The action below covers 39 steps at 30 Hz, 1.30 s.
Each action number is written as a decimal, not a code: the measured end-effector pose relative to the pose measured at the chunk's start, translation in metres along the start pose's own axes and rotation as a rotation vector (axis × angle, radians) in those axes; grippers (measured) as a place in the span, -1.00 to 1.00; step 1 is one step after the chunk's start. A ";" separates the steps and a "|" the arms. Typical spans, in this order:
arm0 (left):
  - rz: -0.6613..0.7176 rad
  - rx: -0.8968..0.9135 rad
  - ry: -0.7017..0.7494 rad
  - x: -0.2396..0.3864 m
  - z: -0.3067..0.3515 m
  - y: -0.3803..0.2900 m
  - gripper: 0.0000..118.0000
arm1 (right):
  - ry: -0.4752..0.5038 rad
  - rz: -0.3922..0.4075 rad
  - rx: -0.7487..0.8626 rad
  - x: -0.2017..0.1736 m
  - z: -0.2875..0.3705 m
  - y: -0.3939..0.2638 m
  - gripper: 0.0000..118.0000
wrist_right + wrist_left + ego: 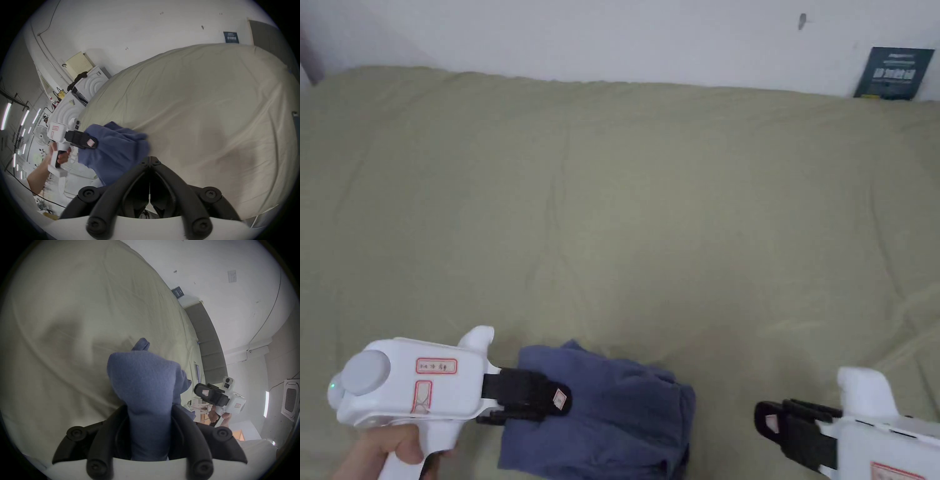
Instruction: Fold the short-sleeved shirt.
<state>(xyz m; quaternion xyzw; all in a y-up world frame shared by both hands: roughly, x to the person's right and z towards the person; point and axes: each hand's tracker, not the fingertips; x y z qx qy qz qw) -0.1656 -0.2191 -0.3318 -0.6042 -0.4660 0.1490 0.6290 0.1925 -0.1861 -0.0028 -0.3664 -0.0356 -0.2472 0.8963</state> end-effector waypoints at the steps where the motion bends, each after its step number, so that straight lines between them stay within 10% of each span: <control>1: -0.001 0.013 0.026 -0.008 0.015 0.005 -0.63 | -0.013 0.000 0.010 0.002 0.005 0.000 -0.99; 21: 0.111 0.108 0.262 -0.120 0.172 0.124 -0.62 | -0.123 -0.108 0.065 0.034 0.013 0.021 -0.99; 23: 0.103 0.090 0.279 -0.147 0.180 0.149 -0.31 | -0.115 -0.112 0.070 0.035 0.011 0.025 -0.99; 25: 0.081 0.104 0.320 -0.146 0.180 0.150 0.99 | -0.112 -0.111 0.069 0.037 0.008 0.029 -0.99; 32: 0.043 0.190 0.385 -0.097 0.182 0.127 0.99 | -0.089 -0.067 0.072 0.035 0.010 0.034 -0.99; 36: -0.021 0.297 0.432 -0.052 0.185 0.109 0.67 | -0.080 -0.037 0.094 0.032 0.020 0.035 -0.99; 39: -0.084 0.378 0.474 -0.036 0.181 0.107 -1.00 | -0.062 -0.021 0.118 0.031 0.033 0.036 -0.99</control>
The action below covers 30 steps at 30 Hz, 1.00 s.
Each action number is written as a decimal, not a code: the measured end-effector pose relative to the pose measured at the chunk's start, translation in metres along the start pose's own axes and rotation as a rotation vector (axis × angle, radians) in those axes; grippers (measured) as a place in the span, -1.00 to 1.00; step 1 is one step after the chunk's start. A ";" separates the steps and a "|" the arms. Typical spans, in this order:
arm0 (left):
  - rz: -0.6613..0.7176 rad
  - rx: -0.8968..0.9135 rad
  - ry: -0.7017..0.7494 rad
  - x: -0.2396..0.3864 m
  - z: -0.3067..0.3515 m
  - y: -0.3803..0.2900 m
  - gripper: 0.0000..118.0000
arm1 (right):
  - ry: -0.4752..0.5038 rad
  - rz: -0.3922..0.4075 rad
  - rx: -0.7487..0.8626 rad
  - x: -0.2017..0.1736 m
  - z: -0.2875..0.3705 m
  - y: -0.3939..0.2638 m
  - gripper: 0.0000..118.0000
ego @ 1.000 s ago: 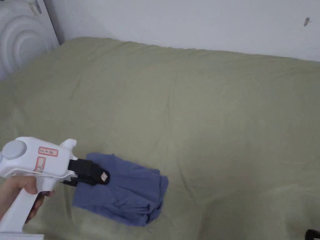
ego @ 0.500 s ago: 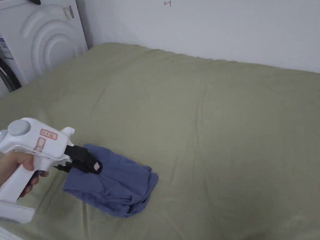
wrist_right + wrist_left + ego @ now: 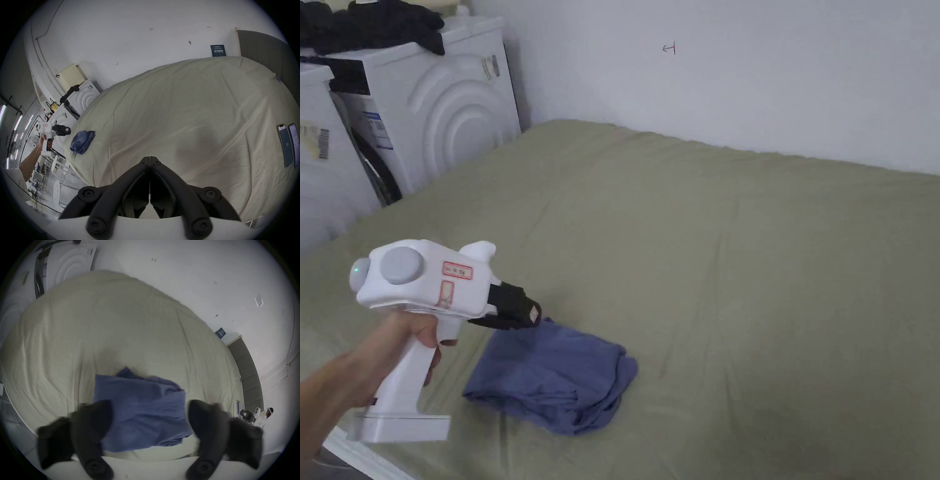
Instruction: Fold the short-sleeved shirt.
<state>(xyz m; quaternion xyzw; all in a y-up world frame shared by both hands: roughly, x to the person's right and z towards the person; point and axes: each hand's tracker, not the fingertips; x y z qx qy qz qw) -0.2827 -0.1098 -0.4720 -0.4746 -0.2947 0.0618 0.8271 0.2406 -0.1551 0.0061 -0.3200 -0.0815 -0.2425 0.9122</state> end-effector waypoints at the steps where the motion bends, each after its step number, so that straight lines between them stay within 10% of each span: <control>1: -0.029 0.043 0.061 0.018 0.004 -0.003 -1.00 | 0.002 0.008 0.015 -0.001 0.005 0.001 -0.99; 16: -0.322 0.412 -0.040 0.347 0.004 -0.107 -1.00 | -0.346 0.249 0.425 -0.043 0.082 0.040 -0.99; 30: -0.438 0.686 0.063 0.407 0.051 -0.162 -1.00 | -0.414 0.293 0.629 -0.070 0.119 0.046 -0.99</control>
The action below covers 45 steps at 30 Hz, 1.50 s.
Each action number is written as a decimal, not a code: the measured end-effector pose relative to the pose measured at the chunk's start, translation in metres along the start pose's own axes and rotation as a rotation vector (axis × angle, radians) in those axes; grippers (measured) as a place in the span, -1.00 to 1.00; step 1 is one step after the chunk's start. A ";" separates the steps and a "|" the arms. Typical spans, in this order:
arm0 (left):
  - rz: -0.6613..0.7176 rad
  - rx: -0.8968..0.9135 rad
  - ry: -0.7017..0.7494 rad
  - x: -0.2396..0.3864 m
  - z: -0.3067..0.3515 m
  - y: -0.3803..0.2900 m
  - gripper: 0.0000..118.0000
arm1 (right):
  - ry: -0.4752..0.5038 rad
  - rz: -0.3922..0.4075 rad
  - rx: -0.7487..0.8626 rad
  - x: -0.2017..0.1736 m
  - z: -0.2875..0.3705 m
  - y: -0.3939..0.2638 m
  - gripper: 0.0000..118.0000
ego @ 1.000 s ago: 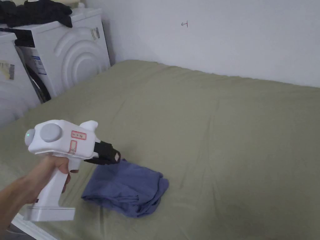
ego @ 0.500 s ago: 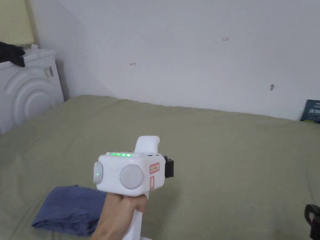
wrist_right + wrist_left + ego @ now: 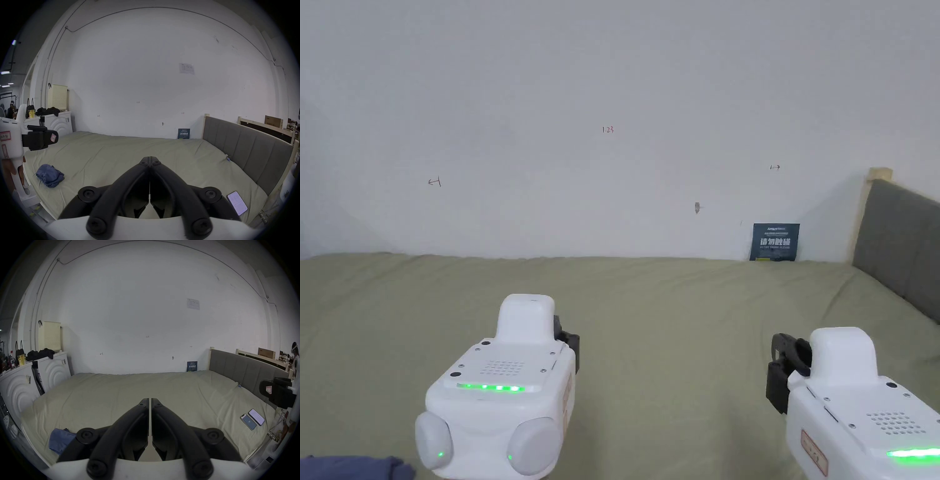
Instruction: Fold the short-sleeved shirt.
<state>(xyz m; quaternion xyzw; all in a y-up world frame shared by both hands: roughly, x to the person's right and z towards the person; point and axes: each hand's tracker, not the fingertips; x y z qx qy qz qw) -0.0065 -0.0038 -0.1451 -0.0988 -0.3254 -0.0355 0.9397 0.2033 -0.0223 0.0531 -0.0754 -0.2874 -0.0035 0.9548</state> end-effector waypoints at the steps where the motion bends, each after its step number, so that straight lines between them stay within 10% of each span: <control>1: 0.002 -0.002 0.015 -0.002 0.001 0.001 -1.00 | 0.004 0.000 0.003 -0.001 0.000 0.000 -0.99; 14: -0.008 0.024 0.038 -0.009 0.007 0.010 -0.91 | 0.010 0.002 0.031 -0.010 -0.003 0.006 -0.91; 15: -0.006 0.028 0.040 -0.009 0.007 0.011 -0.71 | 0.008 0.001 0.036 -0.011 -0.003 0.008 -0.74; 18: -0.006 0.029 0.047 -0.013 0.006 0.012 0.95 | -0.008 0.004 0.057 -0.010 -0.003 0.011 0.96; 45: -0.034 -0.065 0.052 -0.018 0.018 0.033 1.00 | 0.006 0.033 0.066 -0.018 0.001 0.022 1.00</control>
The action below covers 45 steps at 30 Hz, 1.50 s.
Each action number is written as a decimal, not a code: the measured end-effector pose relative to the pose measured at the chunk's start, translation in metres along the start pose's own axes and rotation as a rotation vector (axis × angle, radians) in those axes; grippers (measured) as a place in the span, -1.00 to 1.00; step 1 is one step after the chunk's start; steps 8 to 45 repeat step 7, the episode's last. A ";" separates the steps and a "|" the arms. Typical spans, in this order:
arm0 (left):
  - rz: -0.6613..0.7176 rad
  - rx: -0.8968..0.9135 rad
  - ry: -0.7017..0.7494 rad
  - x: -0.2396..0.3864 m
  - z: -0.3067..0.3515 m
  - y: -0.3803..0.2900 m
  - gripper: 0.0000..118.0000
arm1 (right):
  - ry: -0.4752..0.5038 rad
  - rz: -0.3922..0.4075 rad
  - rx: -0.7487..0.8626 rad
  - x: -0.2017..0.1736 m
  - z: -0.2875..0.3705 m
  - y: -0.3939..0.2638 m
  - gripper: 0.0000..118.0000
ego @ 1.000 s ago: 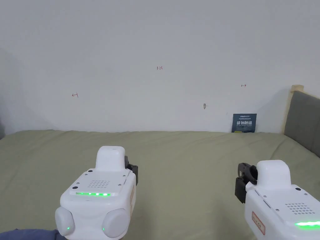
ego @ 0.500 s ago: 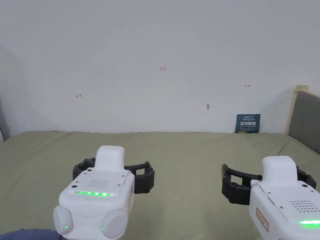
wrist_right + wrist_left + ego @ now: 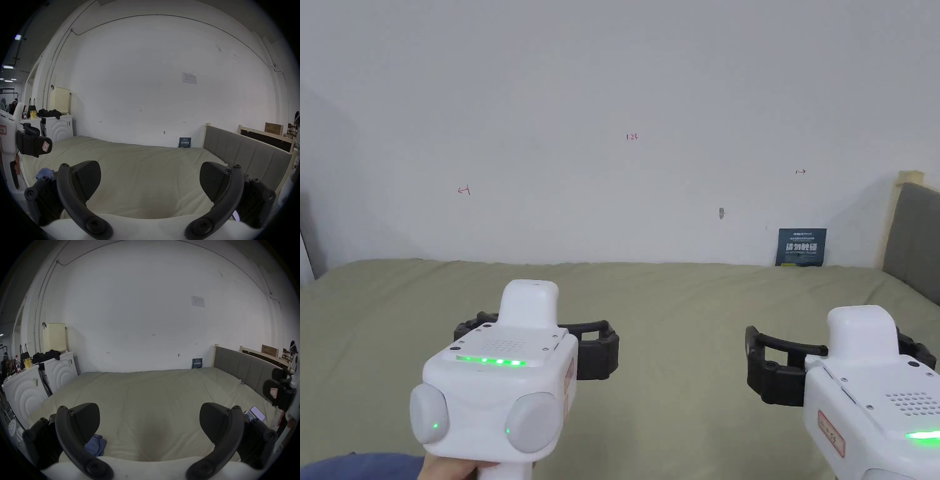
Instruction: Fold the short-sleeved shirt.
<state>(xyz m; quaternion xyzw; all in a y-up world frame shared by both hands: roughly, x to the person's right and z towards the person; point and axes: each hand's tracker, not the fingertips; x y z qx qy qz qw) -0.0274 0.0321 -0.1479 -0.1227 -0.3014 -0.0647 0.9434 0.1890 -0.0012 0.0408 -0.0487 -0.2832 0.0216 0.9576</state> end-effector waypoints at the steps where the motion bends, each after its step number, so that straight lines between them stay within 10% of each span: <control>1: -0.011 -0.006 0.021 0.000 0.000 -0.001 1.00 | 0.000 0.000 -0.002 0.000 0.000 0.000 1.00; 45: 0.098 -0.014 -0.083 -0.011 0.000 0.003 1.00 | 0.009 -0.003 -0.010 0.001 0.002 0.001 1.00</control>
